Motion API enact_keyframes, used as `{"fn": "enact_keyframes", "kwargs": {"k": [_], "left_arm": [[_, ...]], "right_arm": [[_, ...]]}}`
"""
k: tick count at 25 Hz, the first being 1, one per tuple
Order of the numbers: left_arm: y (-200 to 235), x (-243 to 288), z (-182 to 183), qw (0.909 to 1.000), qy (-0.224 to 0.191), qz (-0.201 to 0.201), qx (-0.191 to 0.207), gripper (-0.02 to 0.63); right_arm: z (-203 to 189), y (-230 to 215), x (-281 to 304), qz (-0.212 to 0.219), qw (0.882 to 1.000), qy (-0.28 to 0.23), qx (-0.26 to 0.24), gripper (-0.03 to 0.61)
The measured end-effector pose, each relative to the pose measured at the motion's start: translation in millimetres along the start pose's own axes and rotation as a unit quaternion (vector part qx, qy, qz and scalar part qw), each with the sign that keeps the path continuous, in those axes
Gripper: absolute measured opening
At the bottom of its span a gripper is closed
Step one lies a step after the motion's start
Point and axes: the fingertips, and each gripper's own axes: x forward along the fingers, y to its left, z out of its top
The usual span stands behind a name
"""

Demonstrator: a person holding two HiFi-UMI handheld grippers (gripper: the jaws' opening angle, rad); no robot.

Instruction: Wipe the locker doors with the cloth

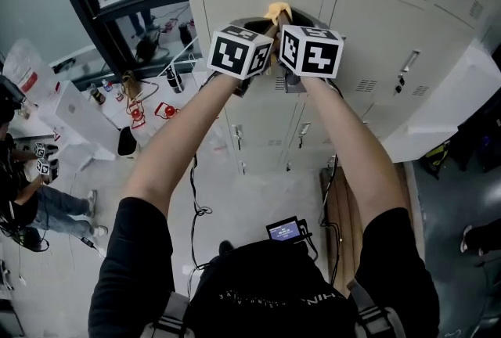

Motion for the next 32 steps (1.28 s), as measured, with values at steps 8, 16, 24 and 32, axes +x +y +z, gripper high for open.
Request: {"fn": "enact_keyframes", "kwargs": {"k": [8,16,24,32], "left_arm": [[-35.4,35.6,8.9,0.9998,-0.001,-0.019,0.005,0.02],[-58.6,57.4,13.2,0.9995,0.001,-0.029,0.01,0.02],[-67.8,65.6,13.8,0.9994,0.001,-0.034,0.007,0.02],[-70.3,65.9,14.6,0.9993,0.0,-0.037,0.004,0.02]], "right_arm": [[0.3,-48.1,-17.6,-0.019,1.0,-0.001,0.0,0.051],[0.9,-78.2,-30.8,-0.031,1.0,-0.003,0.0,0.051],[0.1,-89.0,-35.2,-0.032,0.999,-0.005,0.002,0.051],[1.3,-92.7,-40.7,-0.045,0.999,0.002,-0.001,0.051]]}}
